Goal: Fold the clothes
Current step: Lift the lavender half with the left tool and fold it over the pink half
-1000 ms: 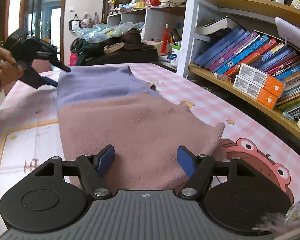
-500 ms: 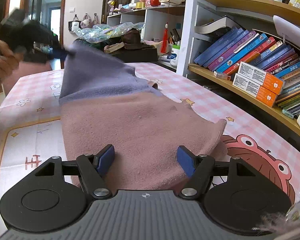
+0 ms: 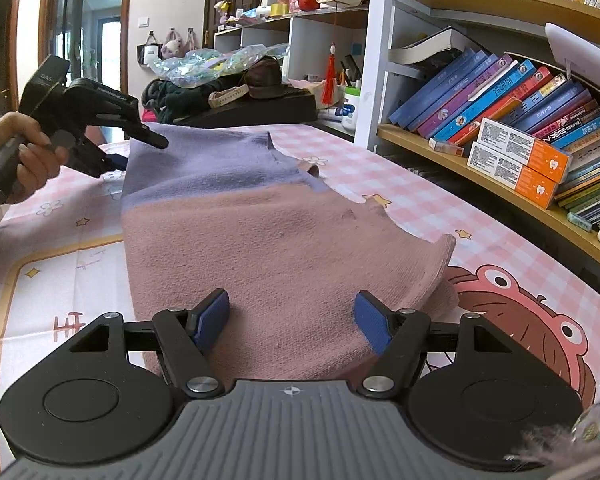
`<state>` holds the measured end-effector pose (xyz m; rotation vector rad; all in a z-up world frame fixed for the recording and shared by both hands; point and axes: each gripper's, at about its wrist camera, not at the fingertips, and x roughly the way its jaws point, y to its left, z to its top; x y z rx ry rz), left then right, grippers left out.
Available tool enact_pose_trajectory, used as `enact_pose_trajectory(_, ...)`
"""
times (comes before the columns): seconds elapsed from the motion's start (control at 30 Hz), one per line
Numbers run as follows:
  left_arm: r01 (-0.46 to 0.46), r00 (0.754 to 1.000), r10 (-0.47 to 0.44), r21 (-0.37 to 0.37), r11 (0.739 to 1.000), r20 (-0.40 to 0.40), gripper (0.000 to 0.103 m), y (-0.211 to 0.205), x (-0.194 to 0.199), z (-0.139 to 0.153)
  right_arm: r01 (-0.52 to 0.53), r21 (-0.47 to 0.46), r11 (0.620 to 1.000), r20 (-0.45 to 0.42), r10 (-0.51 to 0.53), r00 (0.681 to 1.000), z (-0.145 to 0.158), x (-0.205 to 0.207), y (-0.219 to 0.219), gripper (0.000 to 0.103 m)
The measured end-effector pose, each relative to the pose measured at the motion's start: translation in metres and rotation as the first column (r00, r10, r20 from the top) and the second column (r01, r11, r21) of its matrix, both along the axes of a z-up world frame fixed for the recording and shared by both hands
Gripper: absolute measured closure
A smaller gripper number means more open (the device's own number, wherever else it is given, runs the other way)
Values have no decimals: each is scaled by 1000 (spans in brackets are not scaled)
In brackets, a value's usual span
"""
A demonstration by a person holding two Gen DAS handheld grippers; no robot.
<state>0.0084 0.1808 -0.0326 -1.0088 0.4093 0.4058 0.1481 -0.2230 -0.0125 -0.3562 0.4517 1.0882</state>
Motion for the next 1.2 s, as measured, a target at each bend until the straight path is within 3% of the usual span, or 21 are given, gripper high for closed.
enact_pose_trajectory(0.13, -32, 999, 33, -31, 999, 21, 54, 5, 2, -2, -2, 0, 1000, -2, 2, 1000, 0, -1, 0, 34)
enact_pose_trajectory(0.23, -78, 997, 79, -83, 994, 16, 83, 12, 0, -11, -3, 0, 1000, -3, 3, 1000, 0, -1, 0, 34)
enact_pose_trajectory(0.27, -85, 996, 87, -103, 991, 18, 86, 16, -1, -14, -3, 0, 1000, -4, 3, 1000, 0, -1, 0, 34)
enact_pose_trajectory(0.37, -32, 997, 30, 18, 999, 67, 93, 1, -4, 3, -3, 1, 1000, -5, 3, 1000, 0, -1, 0, 34)
enact_pose_trajectory(0.4, 37, 993, -50, 126, 991, 108, 93, -12, -2, 16, -3, 1, 1000, -6, 3, 1000, 0, -1, 0, 34)
enact_pose_trajectory(0.43, 107, 981, -144, 258, 960, 128, 93, -29, -1, 31, -3, 1, 1000, -6, 3, 1000, 0, -1, 0, 34)
enact_pose_trajectory(0.5, 205, 953, -287, 485, 850, 100, 91, -58, 2, 56, -3, 1, 1000, -7, 3, 1000, 0, -1, 0, 34)
enact_pose_trajectory(0.57, 226, 963, -271, 524, 821, 10, 90, -62, 9, 58, -3, 1, 1000, -8, 3, 1000, -1, -1, 0, 34)
enact_pose_trajectory(0.7, 140, 990, -138, 303, 943, -27, 91, -28, 15, 32, -3, 1, 1000, -10, 3, 1000, -1, -1, 0, 34)
enact_pose_trajectory(0.73, 127, 992, -126, 277, 952, -20, 91, -24, 14, 30, -3, 1, 1000, -11, 3, 1000, -1, -2, 0, 34)
enact_pose_trajectory(0.9, 93, 995, -95, 161, 983, 1, 85, -9, 12, 20, -3, 1, 1000, -11, 3, 1000, -1, -1, 0, 34)
enact_pose_trajectory(1.07, 47, 999, -47, -16, 999, 9, 74, 8, 16, -5, -4, 1, 1000, -13, 4, 1000, -1, 0, -1, 34)
enact_pose_trajectory(1.2, 41, 999, -39, -54, 998, 38, 69, 11, 21, -11, -5, 2, 1000, -16, 5, 1000, -1, 0, -1, 34)
